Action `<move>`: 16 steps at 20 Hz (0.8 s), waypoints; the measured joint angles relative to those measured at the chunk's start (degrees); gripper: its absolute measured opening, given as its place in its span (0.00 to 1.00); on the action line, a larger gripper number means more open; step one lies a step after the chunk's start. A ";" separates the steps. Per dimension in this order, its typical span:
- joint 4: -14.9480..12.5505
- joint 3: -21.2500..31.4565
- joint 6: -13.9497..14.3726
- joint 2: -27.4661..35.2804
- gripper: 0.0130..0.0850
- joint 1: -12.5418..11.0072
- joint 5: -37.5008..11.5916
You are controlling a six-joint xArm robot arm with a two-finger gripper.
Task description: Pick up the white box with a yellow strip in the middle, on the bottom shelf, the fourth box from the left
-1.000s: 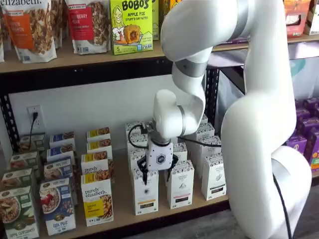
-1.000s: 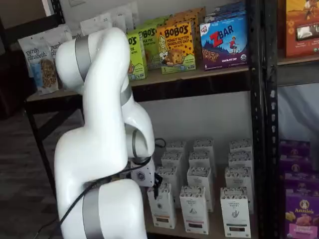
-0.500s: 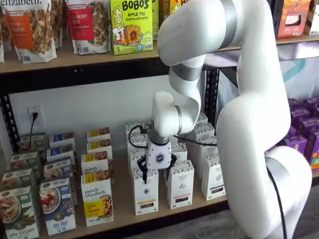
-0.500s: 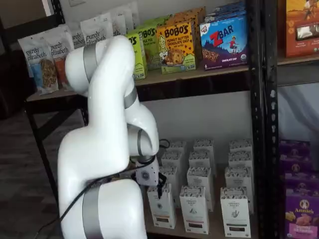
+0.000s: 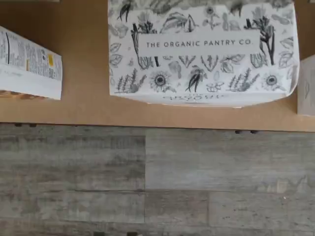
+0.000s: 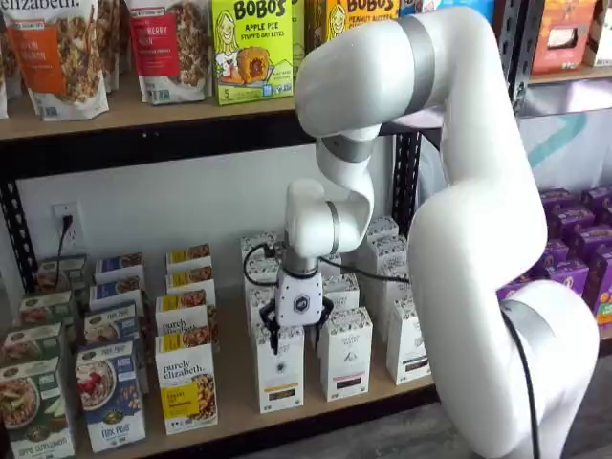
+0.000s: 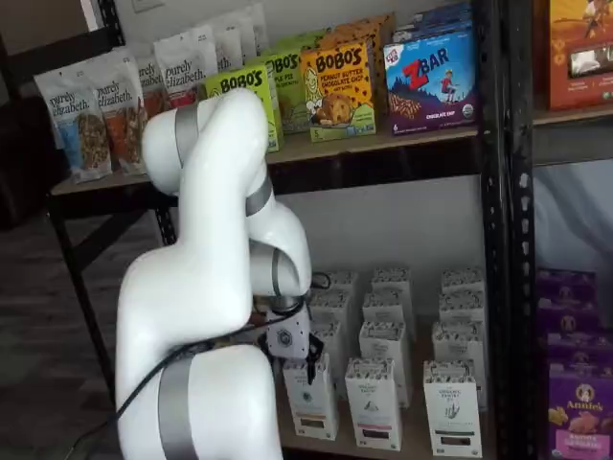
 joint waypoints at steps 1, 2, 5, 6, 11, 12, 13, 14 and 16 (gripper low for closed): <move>-0.15 -0.62 0.11 0.58 1.00 -0.03 -0.01; -0.43 -1.36 0.33 1.23 1.00 -0.06 -0.02; -0.28 -3.41 0.19 3.11 1.00 -0.04 -0.43; -0.27 -3.94 0.20 3.63 1.00 0.02 -0.76; -1.15 -7.87 1.22 6.44 1.00 0.24 -0.76; -1.45 -8.68 1.51 6.96 1.00 0.24 -0.52; -1.73 -9.40 1.77 7.43 1.00 0.24 -0.46; -1.98 -10.10 1.99 7.86 1.00 0.23 -0.38; -2.77 -11.62 2.67 8.74 1.00 0.16 -0.14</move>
